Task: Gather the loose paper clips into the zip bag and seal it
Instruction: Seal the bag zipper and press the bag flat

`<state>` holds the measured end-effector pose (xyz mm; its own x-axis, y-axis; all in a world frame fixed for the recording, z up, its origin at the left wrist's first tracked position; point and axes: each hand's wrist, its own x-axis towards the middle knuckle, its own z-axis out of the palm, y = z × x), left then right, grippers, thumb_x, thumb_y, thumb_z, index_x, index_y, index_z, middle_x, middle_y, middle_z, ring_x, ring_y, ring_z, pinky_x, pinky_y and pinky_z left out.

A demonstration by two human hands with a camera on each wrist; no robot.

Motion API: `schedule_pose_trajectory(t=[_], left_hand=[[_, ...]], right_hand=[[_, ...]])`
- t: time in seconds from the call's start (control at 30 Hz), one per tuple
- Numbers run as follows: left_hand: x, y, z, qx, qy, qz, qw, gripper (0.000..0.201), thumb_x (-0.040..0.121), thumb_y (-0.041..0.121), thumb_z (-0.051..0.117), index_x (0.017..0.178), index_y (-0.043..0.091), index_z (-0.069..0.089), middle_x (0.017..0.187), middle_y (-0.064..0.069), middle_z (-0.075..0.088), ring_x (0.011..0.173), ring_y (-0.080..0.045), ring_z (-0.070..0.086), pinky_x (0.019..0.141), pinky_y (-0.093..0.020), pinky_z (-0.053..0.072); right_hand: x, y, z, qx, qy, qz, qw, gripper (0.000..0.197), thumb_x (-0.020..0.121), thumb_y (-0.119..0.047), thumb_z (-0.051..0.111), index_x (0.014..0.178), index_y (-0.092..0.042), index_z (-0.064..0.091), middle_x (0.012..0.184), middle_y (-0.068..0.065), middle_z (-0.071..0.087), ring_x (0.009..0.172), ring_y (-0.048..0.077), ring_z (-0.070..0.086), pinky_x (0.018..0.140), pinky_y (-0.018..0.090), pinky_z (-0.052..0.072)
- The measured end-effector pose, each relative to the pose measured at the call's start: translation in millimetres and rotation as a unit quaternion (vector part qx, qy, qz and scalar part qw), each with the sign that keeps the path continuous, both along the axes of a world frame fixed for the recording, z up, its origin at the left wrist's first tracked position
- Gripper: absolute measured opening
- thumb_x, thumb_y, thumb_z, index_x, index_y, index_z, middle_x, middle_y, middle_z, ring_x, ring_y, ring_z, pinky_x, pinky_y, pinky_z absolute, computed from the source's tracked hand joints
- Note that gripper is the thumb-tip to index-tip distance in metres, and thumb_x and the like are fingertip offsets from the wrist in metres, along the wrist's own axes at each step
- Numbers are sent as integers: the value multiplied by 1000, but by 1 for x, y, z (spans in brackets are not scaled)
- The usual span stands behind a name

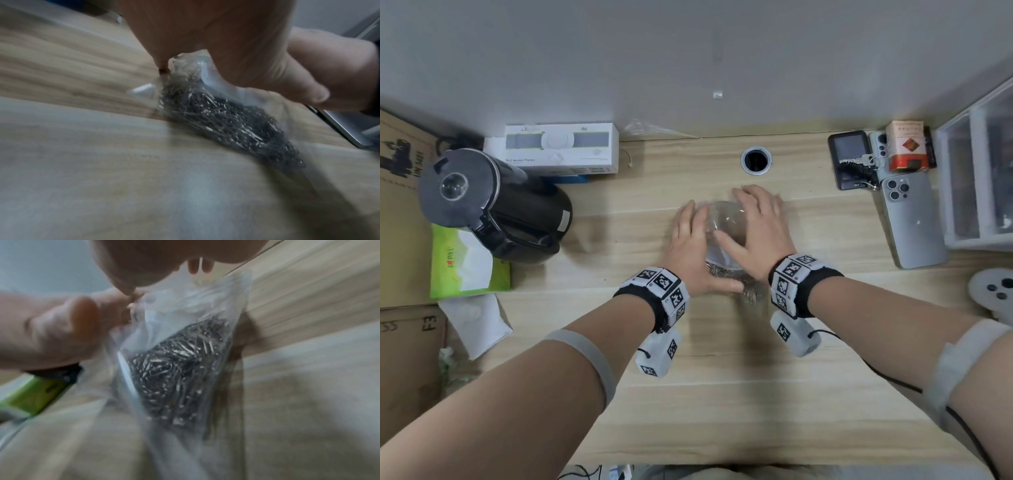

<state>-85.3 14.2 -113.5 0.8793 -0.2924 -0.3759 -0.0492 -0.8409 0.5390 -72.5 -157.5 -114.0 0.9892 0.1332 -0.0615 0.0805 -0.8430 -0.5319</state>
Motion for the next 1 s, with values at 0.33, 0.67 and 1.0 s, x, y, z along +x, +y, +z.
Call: schedule_pose_trajectory(t=[0.33, 0.67, 1.0], left_hand=[[24, 4, 27, -124, 149, 282, 939, 51, 98, 48, 51, 127, 8, 59, 111, 1, 59, 104, -17, 54, 92, -25, 40], [29, 18, 25, -251, 198, 436, 841, 70, 57, 55, 77, 112, 12, 71, 108, -7, 75, 104, -35, 68, 99, -54, 51], [28, 10, 45, -232, 39, 453, 860, 21, 88, 22, 68, 86, 19, 47, 62, -9, 55, 42, -18, 45, 39, -19, 37]], right_hand=[[-8, -15, 6, 186, 253, -310, 897, 40, 84, -50, 61, 99, -12, 60, 89, -1, 64, 82, 20, 61, 73, 28, 44], [1, -5, 22, 375, 230, -416, 796, 26, 82, -15, 72, 100, -10, 55, 88, 16, 71, 65, 22, 65, 63, 28, 55], [4, 9, 43, 382, 162, -321, 852, 16, 93, -3, 48, 91, -17, 55, 60, -1, 56, 48, 8, 51, 55, 22, 45]])
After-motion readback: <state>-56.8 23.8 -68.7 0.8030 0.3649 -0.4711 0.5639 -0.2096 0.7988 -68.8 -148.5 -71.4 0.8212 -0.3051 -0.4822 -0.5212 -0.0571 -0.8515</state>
